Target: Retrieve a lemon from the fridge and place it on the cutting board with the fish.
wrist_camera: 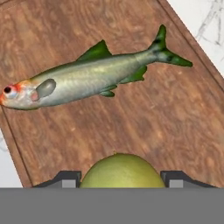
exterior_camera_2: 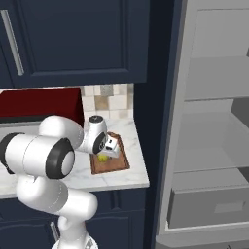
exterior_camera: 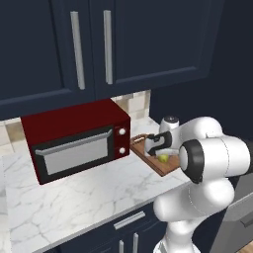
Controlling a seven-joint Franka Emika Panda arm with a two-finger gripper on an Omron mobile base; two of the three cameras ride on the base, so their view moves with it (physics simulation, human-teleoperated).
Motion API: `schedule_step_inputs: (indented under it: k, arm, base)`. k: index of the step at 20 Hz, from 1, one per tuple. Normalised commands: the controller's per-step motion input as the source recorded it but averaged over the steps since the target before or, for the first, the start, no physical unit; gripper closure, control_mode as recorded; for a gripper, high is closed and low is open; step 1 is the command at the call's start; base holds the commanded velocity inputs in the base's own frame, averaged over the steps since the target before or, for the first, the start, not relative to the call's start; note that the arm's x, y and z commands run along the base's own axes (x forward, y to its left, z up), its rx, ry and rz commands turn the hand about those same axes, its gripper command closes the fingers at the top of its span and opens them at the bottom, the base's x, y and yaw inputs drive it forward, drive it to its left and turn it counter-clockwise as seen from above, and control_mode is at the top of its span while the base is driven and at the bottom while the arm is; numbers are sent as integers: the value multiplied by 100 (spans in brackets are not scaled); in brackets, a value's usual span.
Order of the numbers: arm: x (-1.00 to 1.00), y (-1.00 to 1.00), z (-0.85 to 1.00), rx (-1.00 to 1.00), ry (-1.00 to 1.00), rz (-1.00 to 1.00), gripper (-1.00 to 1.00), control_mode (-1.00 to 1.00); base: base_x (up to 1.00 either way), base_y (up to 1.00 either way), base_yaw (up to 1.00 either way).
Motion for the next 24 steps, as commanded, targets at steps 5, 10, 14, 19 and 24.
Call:
schedule_step_inputs:
  k: [5, 10, 14, 19, 24]
  arm:
    - [0, 0, 0, 0, 0, 0, -100, -100]
    - [0, 0, 6, 0, 0, 0, -100, -100]
    - [-11, 0, 26, 0, 0, 0, -100, -100]
    - [-50, 0, 50, 0, 0, 0, -100, -100]
    - [-60, 0, 49, 0, 0, 0, -100, -100]
  base:
    - [0, 0, 0]
    - [0, 0, 0]
    - [0, 0, 0]
    - [0, 0, 0]
    - [0, 0, 0]
